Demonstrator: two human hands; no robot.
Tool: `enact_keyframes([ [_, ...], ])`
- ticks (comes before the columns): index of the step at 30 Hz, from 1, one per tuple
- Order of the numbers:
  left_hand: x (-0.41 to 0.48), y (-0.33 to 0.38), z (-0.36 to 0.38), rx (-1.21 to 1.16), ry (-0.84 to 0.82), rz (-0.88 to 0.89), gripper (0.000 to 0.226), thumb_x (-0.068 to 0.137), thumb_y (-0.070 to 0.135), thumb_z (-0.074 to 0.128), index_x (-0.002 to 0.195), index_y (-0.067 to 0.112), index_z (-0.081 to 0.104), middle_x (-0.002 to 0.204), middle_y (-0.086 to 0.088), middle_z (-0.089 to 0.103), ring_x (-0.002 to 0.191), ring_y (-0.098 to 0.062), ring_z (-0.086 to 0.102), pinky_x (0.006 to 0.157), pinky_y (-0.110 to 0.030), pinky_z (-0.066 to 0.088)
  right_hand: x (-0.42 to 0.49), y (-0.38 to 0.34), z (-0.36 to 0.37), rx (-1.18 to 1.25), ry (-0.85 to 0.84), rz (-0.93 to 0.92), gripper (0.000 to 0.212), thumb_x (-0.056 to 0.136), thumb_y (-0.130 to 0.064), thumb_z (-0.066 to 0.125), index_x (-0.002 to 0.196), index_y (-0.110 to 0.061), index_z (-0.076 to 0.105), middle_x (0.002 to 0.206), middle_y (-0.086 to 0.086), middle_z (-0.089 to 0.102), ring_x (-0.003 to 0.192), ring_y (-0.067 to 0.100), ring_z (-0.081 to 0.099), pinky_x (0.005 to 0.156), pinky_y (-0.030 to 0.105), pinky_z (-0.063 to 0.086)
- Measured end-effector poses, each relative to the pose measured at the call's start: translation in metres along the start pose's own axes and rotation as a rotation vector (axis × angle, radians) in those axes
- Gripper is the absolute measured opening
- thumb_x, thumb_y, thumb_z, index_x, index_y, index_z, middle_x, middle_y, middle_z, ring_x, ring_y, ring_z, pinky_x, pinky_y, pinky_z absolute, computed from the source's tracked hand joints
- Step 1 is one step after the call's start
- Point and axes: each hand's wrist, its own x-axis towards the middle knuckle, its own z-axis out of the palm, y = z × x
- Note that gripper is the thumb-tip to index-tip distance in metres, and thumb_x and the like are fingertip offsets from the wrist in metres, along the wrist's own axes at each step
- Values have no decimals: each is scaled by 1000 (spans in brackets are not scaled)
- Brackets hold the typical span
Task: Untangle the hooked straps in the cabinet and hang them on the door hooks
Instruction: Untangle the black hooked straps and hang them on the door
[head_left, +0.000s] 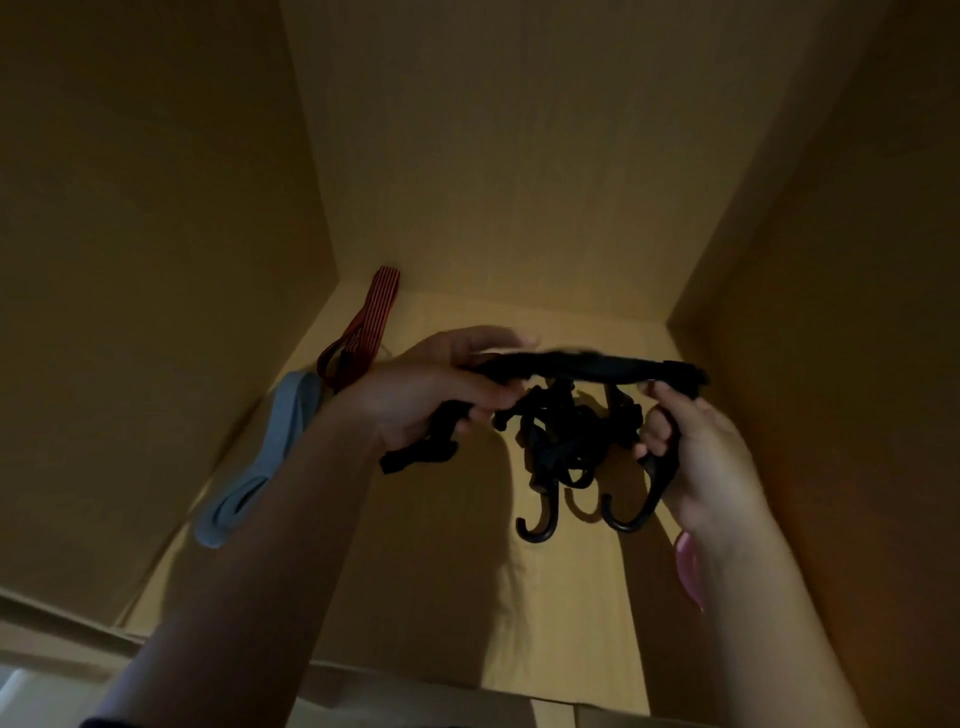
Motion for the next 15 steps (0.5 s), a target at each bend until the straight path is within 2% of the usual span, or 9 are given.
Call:
enact_keyframes([
  [2,-2,-13,-4,131,156,-108,43,76,-3,65,113,18,60,71,0,60,43,-3,45,40,-15,37,7,-5,0,181,11,89,5,93,-18,48,96,-16,52,43,-7,41,37,4,37,39,16,39],
  [4,-1,-28,-6,227,271,-152,32,81,-1,61,107,17,63,69,-2,55,45,-4,47,41,-15,36,11,-7,5,176,4,103,3,93,-16,48,93,-16,51,43,-8,42,37,4,38,38,16,39],
  [5,1,-35,-8,299,315,-154,27,81,0,62,100,19,64,72,0,56,54,-6,52,45,-13,39,12,-6,8,126,-11,86,5,93,-15,48,91,-16,52,44,-8,42,38,4,38,39,16,39],
  [7,4,-45,-9,479,358,-164,27,78,3,66,97,22,62,87,4,59,86,-13,60,63,-9,43,11,-6,18,-44,-56,30,9,93,-15,49,87,-16,55,48,-6,41,42,7,37,43,18,38],
  [9,3,-44,-8,575,308,-198,41,76,5,71,111,21,57,103,9,57,108,-14,56,74,-8,43,7,-7,28,-275,-112,-39,14,93,-14,49,84,-16,58,50,-4,42,44,8,39,48,20,38],
  [12,-5,-31,0,624,166,-133,67,72,9,76,128,27,43,108,23,49,105,3,49,73,3,40,5,-8,38,-599,-215,-185,18,93,-13,49,83,-18,64,51,-9,52,46,2,49,48,14,41],
  [13,-7,-25,3,595,142,-106,73,72,11,77,131,29,38,112,23,48,106,6,46,77,2,38,4,-8,41,-699,-251,-244,19,92,-13,50,81,-22,64,57,-9,56,51,1,52,49,12,42],
  [15,0,-14,11,442,136,-53,78,72,18,76,137,30,34,120,19,47,115,3,45,89,-7,37,0,-12,48,-860,-354,-364,21,92,-14,52,80,-28,62,68,-10,60,61,0,56,55,12,42],
])
